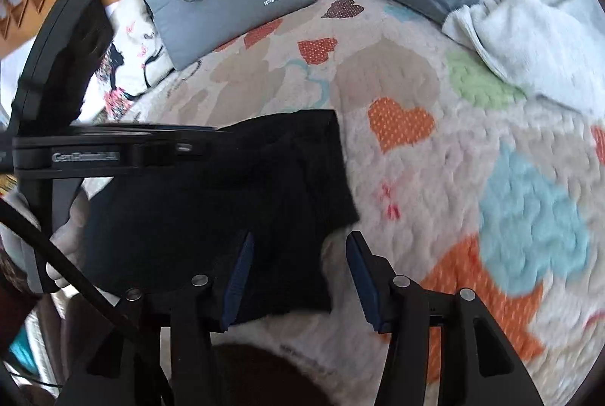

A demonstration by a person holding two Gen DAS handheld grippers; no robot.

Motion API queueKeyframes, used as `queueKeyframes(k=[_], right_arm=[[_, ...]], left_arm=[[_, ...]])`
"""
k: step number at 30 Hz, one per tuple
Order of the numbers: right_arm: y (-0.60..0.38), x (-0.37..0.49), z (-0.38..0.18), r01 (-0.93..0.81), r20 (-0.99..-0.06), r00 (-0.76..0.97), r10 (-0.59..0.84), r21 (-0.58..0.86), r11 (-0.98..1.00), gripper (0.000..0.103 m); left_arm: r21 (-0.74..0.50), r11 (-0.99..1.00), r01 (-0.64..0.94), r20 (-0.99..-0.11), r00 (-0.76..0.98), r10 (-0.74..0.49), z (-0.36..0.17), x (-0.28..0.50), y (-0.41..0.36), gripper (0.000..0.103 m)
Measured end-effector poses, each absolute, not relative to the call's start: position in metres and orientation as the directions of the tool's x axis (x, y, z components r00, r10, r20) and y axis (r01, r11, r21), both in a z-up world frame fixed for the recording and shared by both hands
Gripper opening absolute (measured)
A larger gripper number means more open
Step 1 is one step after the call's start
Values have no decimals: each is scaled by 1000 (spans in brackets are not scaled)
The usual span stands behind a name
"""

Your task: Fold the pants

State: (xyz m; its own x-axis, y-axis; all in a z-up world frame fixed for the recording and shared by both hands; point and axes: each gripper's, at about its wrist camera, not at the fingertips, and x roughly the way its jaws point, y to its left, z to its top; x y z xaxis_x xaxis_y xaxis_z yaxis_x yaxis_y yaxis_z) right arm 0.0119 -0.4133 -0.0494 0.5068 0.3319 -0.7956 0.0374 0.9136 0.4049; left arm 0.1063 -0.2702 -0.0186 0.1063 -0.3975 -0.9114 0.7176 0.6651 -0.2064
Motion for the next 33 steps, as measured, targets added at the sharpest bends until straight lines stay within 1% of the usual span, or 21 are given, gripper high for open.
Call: queueKeyframes(k=[2,3,5,7,8,9,11,12,13,14,15,16,17,18,20,22,25,28,30,33], right_arm=[[-414,17,-54,28,-794,518,320,389,921,56],[-414,18,-56,25,-789,523,322,392,920,60],[-415,20,-60,24,-776,537,332,407,913,64],[-415,22,-62,23,-761,556,333,415,910,66],[-414,22,-62,23,-757,563,330,414,910,66],[-412,23,-62,23,-755,569,327,412,911,66],[-407,27,-62,17,-756,572,318,399,917,66],[-404,28,-62,8,-758,569,320,394,919,64],[-401,30,-62,-2,-760,559,332,399,917,58],[-397,34,-64,-16,-764,533,364,421,907,34],[-394,35,-64,-16,-764,524,375,432,902,25],[-393,36,-63,-9,-767,523,371,431,902,24],[-391,38,-60,-5,-766,524,373,435,900,22],[-391,38,-57,-1,-759,527,382,449,894,21],[-390,41,-47,1,-736,535,414,491,871,20],[-383,43,-36,-21,-723,538,433,502,865,20],[-359,46,-13,-94,-705,536,465,497,863,20],[-325,48,6,-177,-694,510,509,494,851,20],[-296,53,13,-236,-691,477,543,494,837,20],[-253,60,10,-307,-708,415,571,481,821,20]], left_arm=[[-185,646,741,-916,109,-387,-26,109,-283,39],[-169,637,752,-919,113,-378,-31,111,-291,39],[-154,624,766,-925,110,-364,-38,117,-303,43],[-142,604,784,-925,111,-362,-42,122,-313,57],[-138,586,798,-926,107,-363,-44,122,-320,60],[-134,575,807,-928,101,-358,-46,122,-325,66],[-115,548,828,-939,89,-332,-54,120,-337,67],[-99,540,836,-945,92,-315,-57,118,-341,67],[-70,530,845,-947,110,-301,-58,114,-344,62],[-69,527,847,-948,110,-300,-58,113,-345,42],[-72,531,844,-948,107,-298,-56,112,-344,33],[-99,543,834,-947,89,-308,-53,115,-340,26],[-137,557,819,-942,67,-330,-50,119,-334,21],[-176,566,805,-933,46,-356,-46,122,-327,10],[-231,598,767,-912,44,-409,-32,127,-309,10],[-270,618,738,-888,58,-457,-15,127,-288,10],[-321,654,685,-850,96,-518,9,126,-252,10],[-381,699,605,-810,146,-568,28,122,-196,10],[-415,732,540,-790,185,-584,31,119,-155,10],[-451,777,440,-782,224,-581,21,117,-106,10]])
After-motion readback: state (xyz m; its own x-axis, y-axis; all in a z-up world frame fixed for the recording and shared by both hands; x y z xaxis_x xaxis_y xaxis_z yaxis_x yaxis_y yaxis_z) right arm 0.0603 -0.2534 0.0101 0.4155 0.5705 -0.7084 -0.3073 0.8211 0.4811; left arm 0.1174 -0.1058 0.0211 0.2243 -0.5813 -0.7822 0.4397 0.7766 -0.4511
